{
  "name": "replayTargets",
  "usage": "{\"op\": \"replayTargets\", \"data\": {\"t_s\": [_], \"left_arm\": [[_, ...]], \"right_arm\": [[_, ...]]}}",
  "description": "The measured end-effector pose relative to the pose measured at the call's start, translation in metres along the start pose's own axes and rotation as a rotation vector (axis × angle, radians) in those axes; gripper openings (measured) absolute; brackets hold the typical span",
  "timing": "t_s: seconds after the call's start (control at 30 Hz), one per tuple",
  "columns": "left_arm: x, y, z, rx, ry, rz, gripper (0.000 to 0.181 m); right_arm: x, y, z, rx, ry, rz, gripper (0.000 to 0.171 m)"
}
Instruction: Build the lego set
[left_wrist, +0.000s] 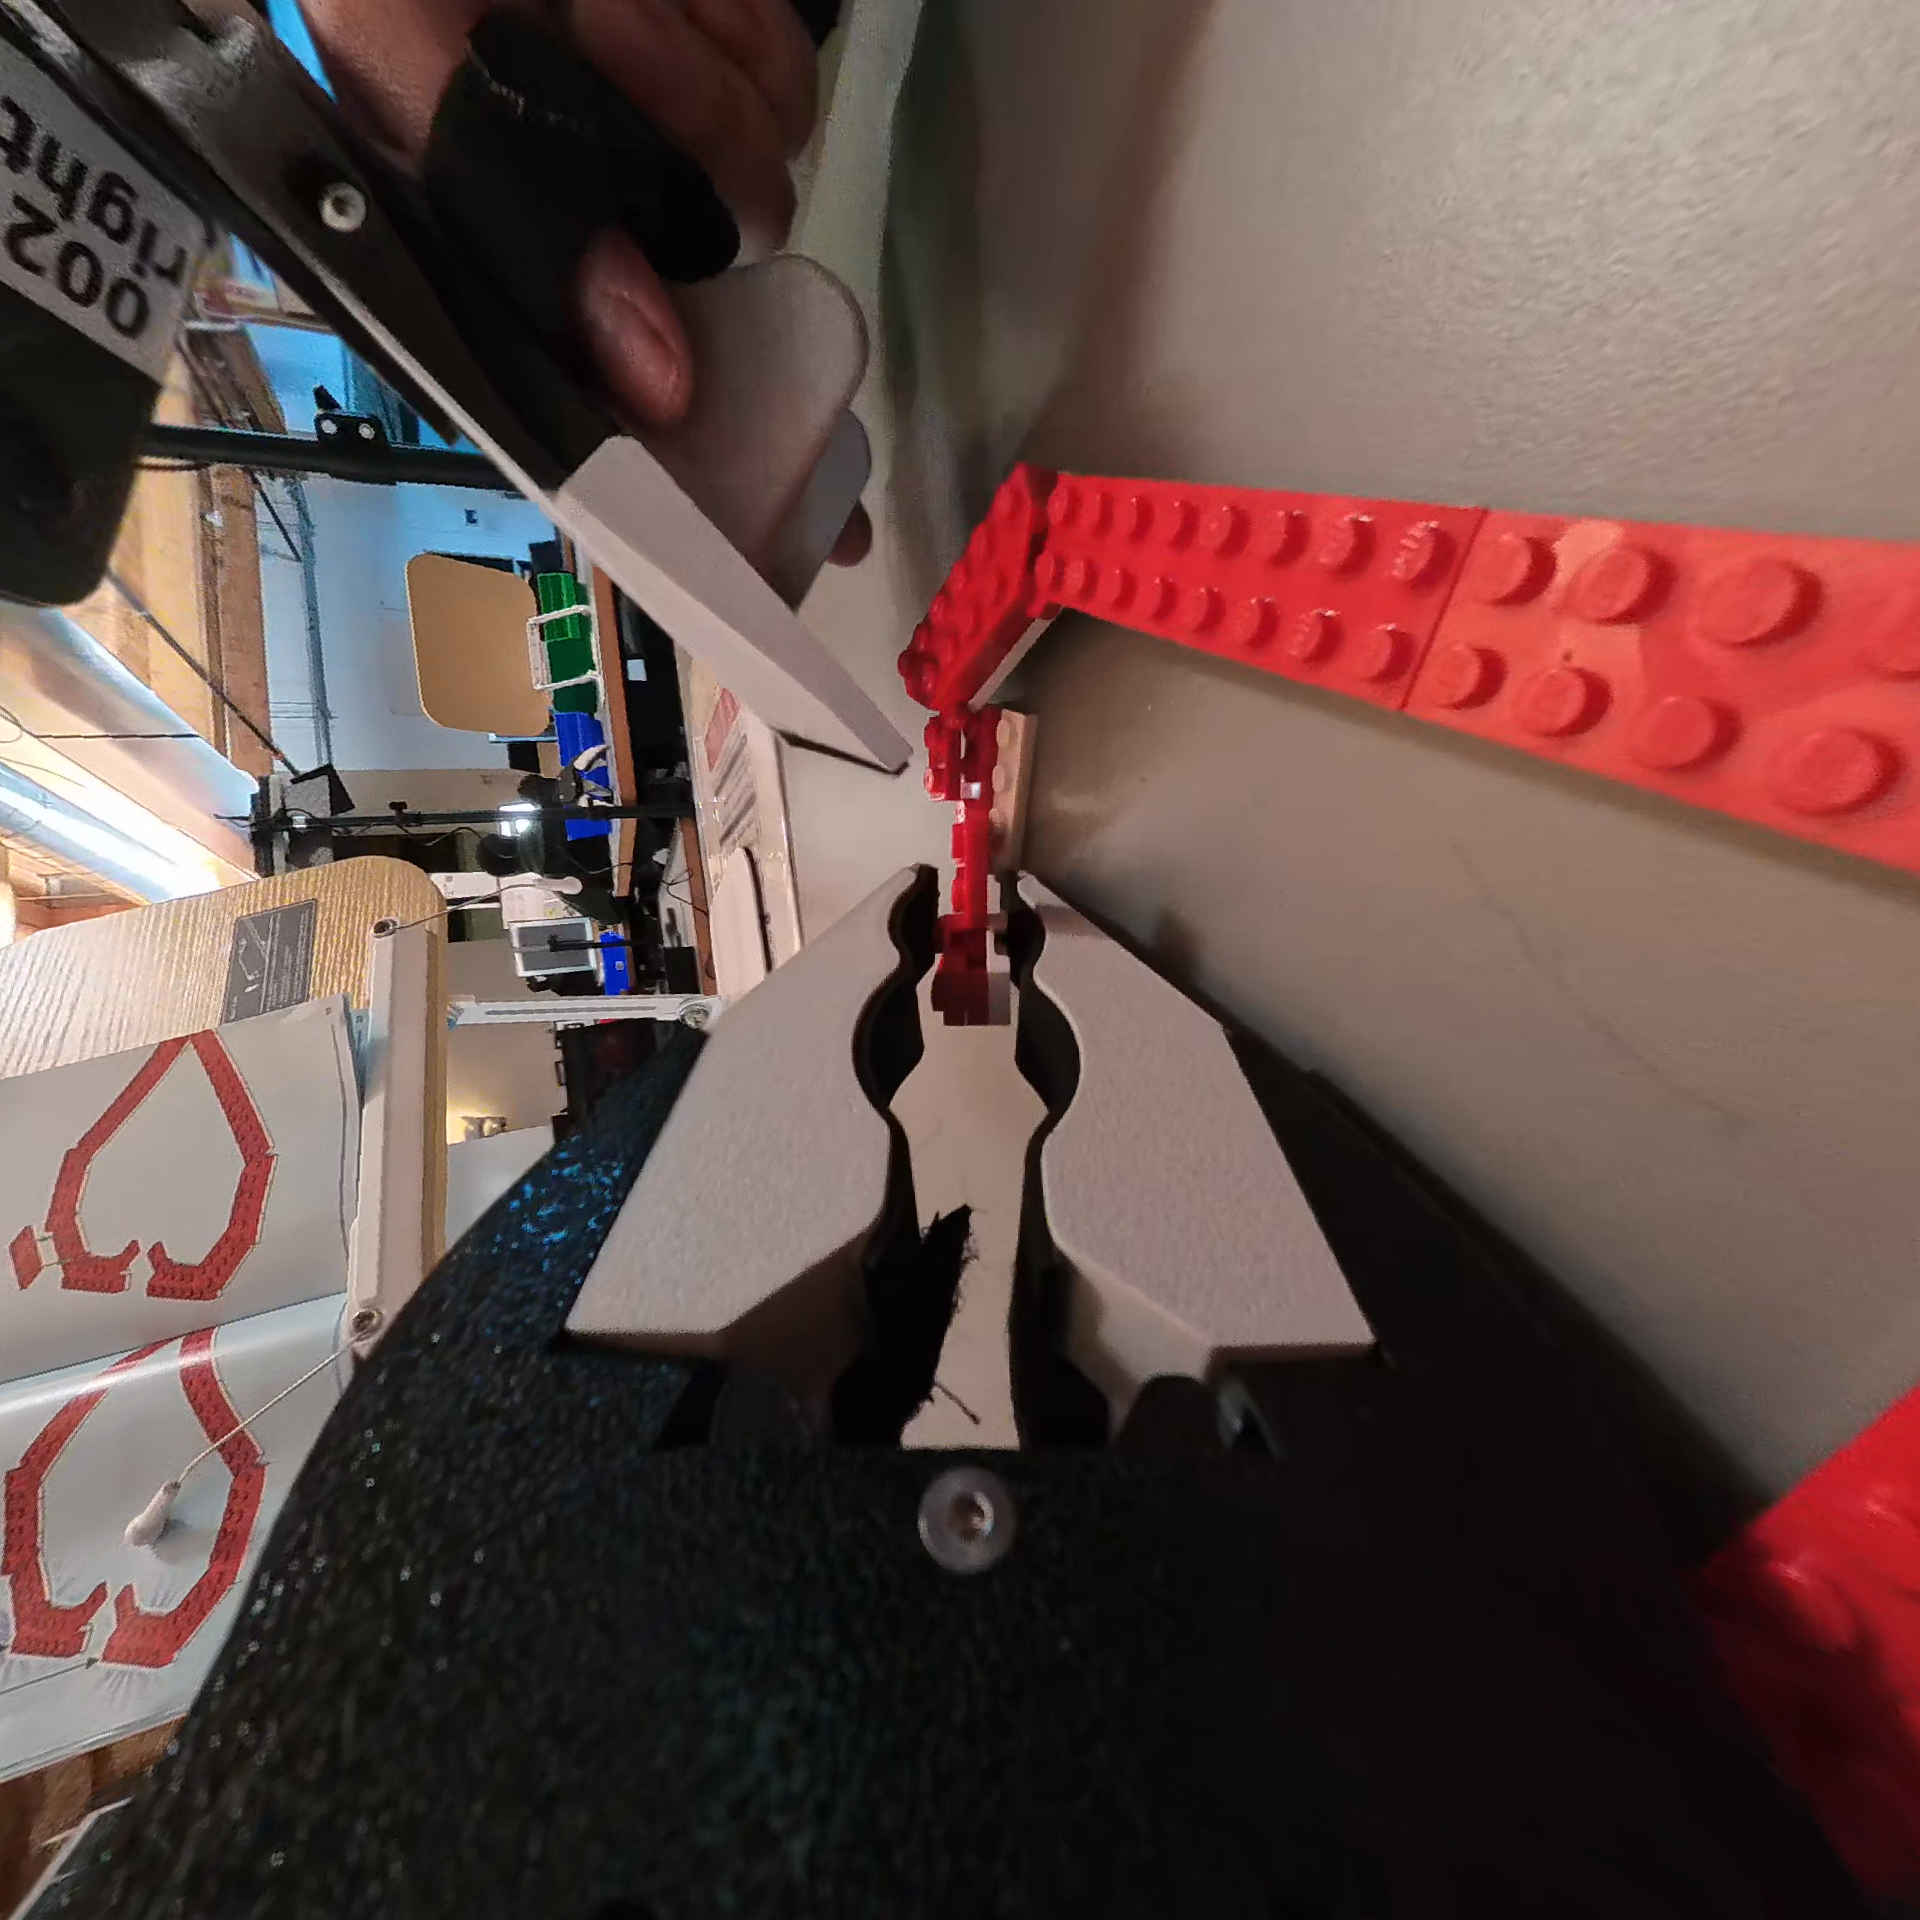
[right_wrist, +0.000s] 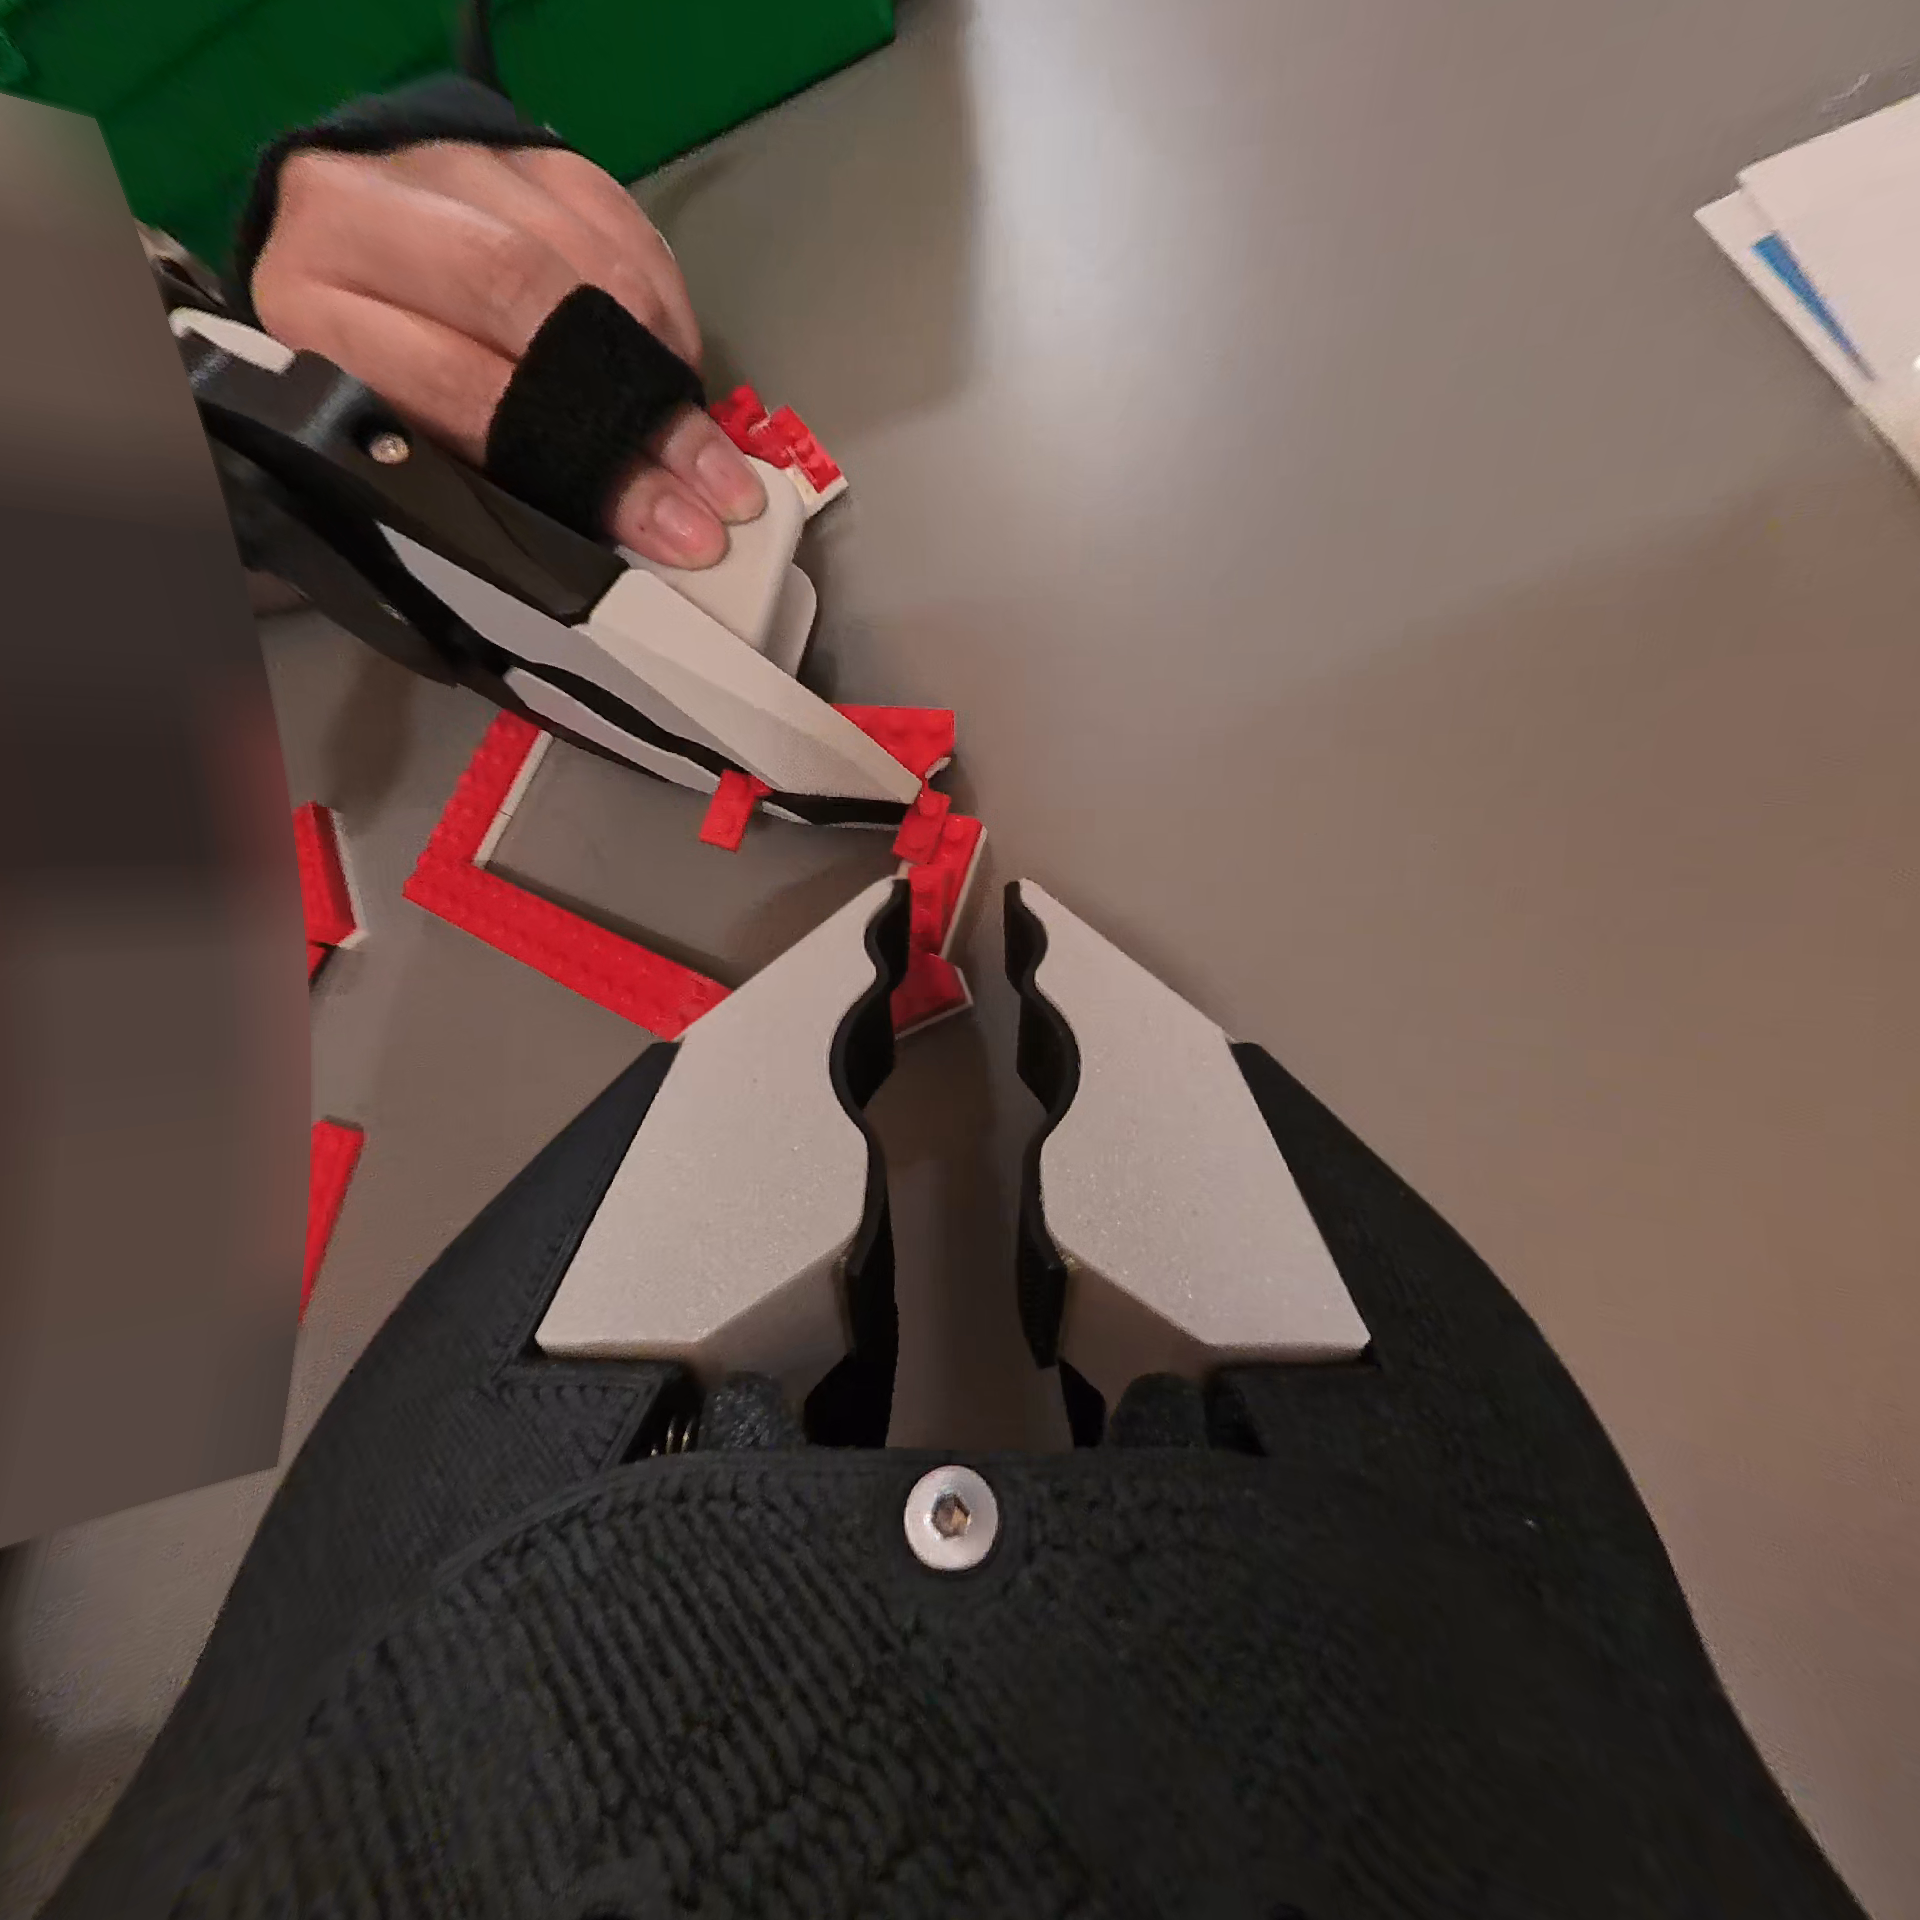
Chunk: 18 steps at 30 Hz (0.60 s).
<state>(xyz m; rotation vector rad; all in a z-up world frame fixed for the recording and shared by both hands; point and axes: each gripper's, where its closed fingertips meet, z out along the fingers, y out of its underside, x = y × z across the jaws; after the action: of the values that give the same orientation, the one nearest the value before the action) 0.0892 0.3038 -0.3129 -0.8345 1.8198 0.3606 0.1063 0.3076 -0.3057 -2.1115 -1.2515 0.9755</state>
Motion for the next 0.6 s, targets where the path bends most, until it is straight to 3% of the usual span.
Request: {"op": "replayTargets", "data": {"t_s": [0.23, 0.5, 0.6], "left_arm": [[-0.001, 0.008, -0.001, -0.036, -0.033, 0.013, 0.01], [-0.004, 0.032, -0.01, -0.065, -0.018, -0.163, 0.01], [-0.002, 0.035, -0.009, -0.063, 0.015, -0.208, 0.01]], "right_arm": [[0.009, -0.009, -0.011, 0.012, 0.131, -0.091, 0.018], [0.019, -0.026, -0.045, 0.403, 0.427, -0.099, 0.029], [0.016, -0.018, -0.055, 0.45, 0.529, -0.082, 0.028]]}}
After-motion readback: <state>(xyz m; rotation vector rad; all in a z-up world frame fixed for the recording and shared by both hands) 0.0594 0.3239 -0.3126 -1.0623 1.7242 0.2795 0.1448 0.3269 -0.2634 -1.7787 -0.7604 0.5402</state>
